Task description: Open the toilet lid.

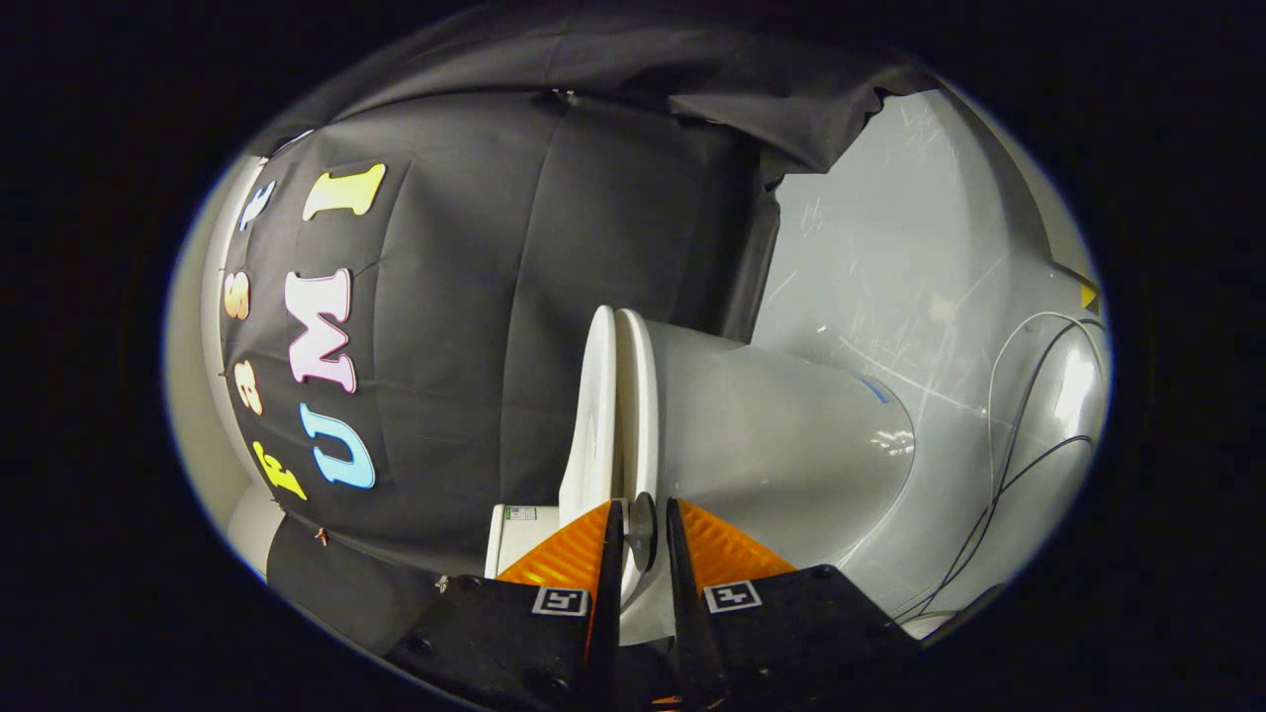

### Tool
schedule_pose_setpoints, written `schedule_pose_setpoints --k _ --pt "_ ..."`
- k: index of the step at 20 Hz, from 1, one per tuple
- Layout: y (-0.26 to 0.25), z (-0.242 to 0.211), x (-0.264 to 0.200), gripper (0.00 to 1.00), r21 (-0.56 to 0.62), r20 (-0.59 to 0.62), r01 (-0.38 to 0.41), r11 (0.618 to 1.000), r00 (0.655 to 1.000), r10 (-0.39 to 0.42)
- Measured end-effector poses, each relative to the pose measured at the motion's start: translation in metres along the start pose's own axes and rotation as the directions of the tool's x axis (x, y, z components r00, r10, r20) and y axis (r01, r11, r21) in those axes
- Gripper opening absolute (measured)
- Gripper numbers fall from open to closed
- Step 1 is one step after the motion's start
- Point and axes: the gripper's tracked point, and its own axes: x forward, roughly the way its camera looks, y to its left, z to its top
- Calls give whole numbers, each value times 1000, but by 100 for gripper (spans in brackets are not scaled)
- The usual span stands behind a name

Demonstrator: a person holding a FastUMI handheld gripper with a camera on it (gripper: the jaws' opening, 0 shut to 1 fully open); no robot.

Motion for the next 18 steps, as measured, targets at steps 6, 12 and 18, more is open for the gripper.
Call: schedule_pose_setpoints --k 6,12,18 --pt "0 2 -3 11 6 4 5 1000 1000 -5" --pt "1 -2 1 11 17 -15 4 1000 1000 -4" --pt "-5 2 -1 5 55 -12 15 998 1000 -14"
